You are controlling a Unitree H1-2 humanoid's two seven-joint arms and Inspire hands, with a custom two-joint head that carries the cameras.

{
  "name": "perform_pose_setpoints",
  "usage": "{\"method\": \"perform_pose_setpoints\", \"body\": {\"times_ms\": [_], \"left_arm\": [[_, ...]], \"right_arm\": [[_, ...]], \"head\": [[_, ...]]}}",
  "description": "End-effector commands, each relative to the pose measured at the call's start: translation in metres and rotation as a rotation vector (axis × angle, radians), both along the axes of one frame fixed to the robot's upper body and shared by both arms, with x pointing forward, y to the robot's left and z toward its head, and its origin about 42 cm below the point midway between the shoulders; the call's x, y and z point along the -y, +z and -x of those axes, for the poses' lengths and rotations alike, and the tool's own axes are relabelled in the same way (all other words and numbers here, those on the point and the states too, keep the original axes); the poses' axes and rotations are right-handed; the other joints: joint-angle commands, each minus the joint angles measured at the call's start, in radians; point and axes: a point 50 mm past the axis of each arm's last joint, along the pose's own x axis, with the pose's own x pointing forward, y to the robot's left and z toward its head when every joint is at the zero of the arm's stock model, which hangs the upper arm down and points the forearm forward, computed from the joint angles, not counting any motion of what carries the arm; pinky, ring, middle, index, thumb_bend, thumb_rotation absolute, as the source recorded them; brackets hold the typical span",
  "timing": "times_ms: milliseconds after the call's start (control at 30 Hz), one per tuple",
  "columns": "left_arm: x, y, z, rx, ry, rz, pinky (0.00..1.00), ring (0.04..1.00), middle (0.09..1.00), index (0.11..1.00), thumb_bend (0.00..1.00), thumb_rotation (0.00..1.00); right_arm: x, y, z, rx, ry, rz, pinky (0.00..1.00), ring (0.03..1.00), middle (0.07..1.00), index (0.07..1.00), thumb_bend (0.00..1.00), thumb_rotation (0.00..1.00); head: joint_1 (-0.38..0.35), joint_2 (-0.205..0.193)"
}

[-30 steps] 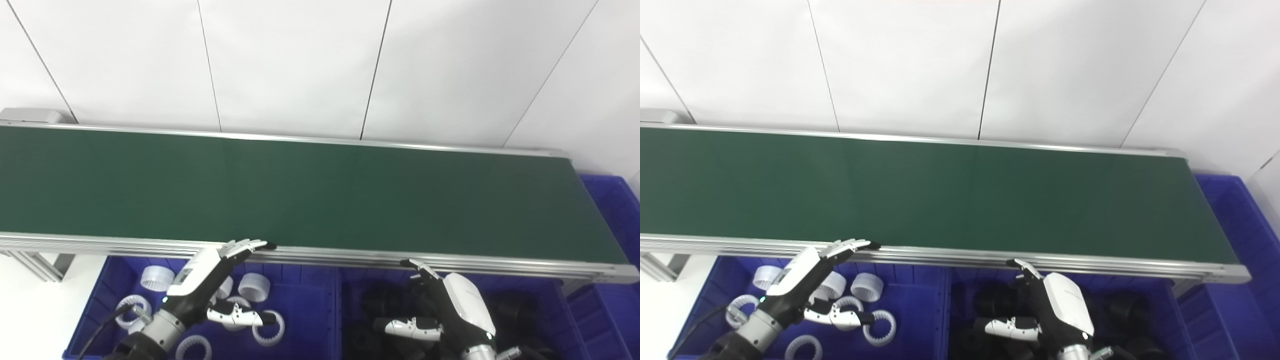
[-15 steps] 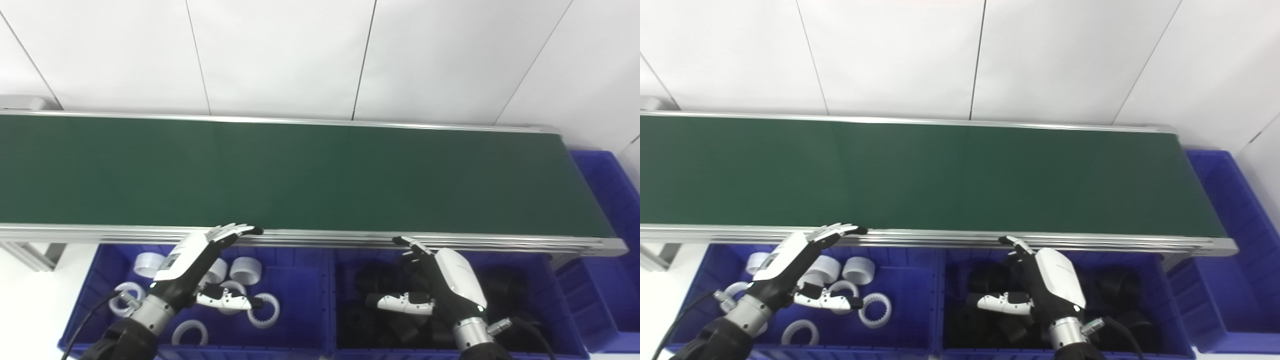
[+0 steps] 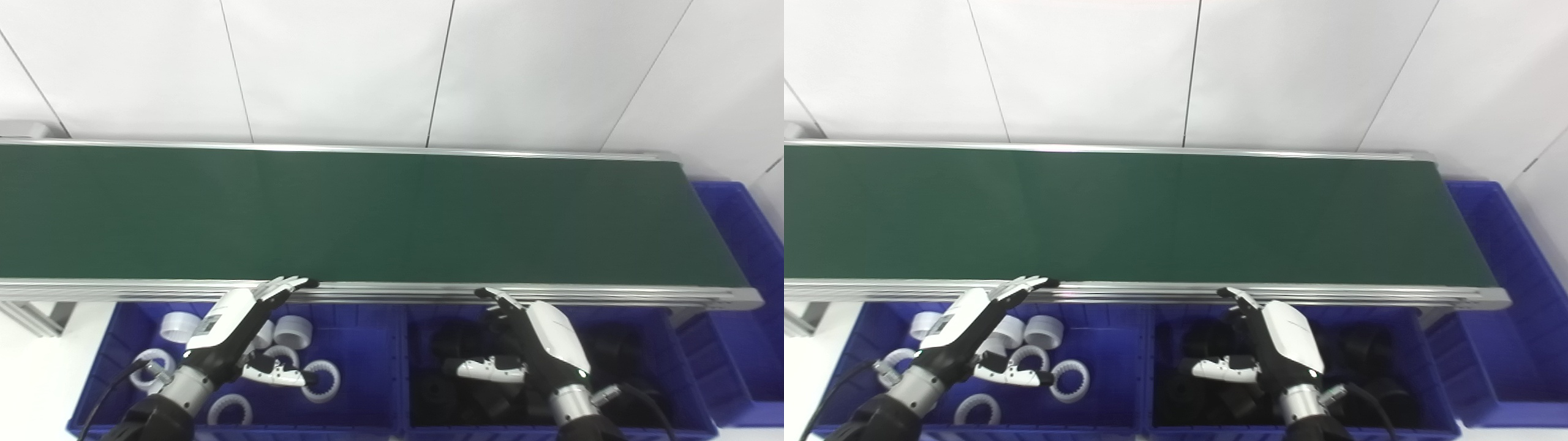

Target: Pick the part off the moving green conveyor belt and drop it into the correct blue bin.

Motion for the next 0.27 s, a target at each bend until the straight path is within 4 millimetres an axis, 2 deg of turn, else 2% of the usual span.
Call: {"method": "perform_pose_setpoints", "body": {"times_ms": [0, 233], "left_arm": [[0.004, 0.016, -0.001, 0.053, 0.008, 0.006, 0.94, 0.952, 0.917, 0.88, 0.81, 0.21], [0.015, 0.021, 0.006, 0.048, 0.041, -0.041, 0.94, 0.96, 0.925, 0.886, 0.78, 0.2]], "right_arm": [[-0.001, 0.013, -0.004, 0.057, -0.004, -0.005, 0.61, 0.664, 0.693, 0.841, 0.88, 0.5], [0.0, 0.013, -0.003, 0.052, -0.004, -0.005, 0.63, 0.67, 0.697, 0.845, 0.88, 0.5]], "head": [[0.001, 0.001], [0.007, -0.003]]}}
